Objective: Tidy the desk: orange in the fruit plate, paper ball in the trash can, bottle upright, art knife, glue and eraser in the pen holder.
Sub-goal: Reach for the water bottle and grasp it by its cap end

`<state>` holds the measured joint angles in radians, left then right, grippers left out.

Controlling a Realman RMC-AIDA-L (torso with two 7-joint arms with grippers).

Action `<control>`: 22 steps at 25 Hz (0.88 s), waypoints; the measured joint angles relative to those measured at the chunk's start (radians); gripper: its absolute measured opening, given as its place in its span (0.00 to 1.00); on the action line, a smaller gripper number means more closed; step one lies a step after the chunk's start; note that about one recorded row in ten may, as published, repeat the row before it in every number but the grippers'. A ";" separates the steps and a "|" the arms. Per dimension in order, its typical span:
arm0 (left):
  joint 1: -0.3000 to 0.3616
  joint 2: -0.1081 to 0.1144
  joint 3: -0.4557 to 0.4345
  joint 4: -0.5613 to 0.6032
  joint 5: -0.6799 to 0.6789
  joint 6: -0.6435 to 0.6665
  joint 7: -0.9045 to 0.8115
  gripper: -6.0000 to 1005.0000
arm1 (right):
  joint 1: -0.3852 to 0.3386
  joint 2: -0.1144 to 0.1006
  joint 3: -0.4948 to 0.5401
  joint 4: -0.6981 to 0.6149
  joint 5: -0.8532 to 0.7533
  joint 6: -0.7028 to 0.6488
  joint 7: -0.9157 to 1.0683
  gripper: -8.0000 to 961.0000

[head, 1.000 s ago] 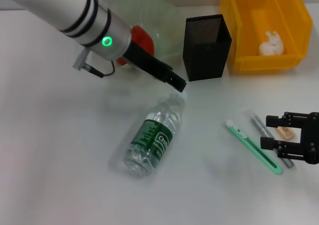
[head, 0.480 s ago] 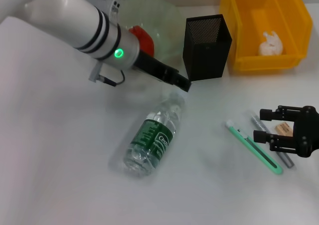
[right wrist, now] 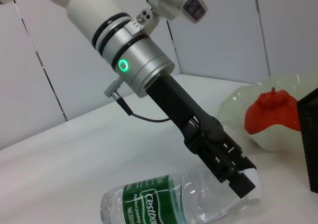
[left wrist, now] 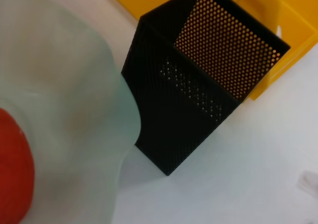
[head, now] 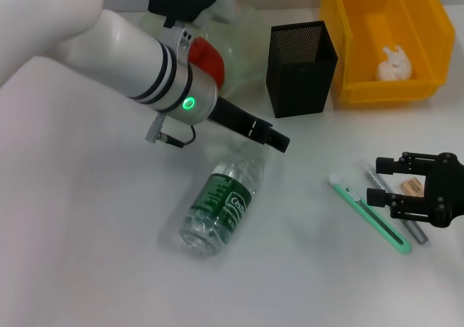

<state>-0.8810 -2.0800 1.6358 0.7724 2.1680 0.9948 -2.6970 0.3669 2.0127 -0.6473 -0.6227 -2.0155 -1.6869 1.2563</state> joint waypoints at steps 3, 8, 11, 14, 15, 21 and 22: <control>0.015 0.000 0.026 -0.004 -0.005 -0.028 -0.001 0.81 | -0.001 0.002 0.000 0.000 0.000 0.000 -0.001 0.68; 0.024 0.000 0.047 -0.005 -0.009 -0.039 -0.002 0.81 | -0.002 0.007 0.000 0.001 -0.001 0.000 -0.002 0.68; 0.027 0.000 0.068 -0.005 -0.018 -0.052 -0.002 0.81 | -0.002 0.008 0.000 0.001 -0.001 0.000 -0.002 0.68; 0.029 0.000 0.082 -0.006 -0.027 -0.061 -0.002 0.79 | -0.002 0.010 0.000 0.001 -0.002 -0.001 -0.002 0.68; 0.032 0.000 0.097 -0.006 -0.032 -0.074 -0.002 0.78 | -0.002 0.011 0.000 0.001 -0.002 0.000 -0.002 0.68; 0.042 0.000 0.120 -0.005 -0.033 -0.103 -0.003 0.54 | -0.003 0.011 0.000 0.001 -0.003 -0.001 -0.002 0.68; 0.042 0.000 0.125 -0.005 -0.033 -0.106 -0.003 0.52 | -0.004 0.011 0.000 0.002 -0.003 -0.001 -0.002 0.68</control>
<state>-0.8386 -2.0800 1.7611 0.7674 2.1349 0.8883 -2.6999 0.3630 2.0235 -0.6474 -0.6212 -2.0180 -1.6874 1.2547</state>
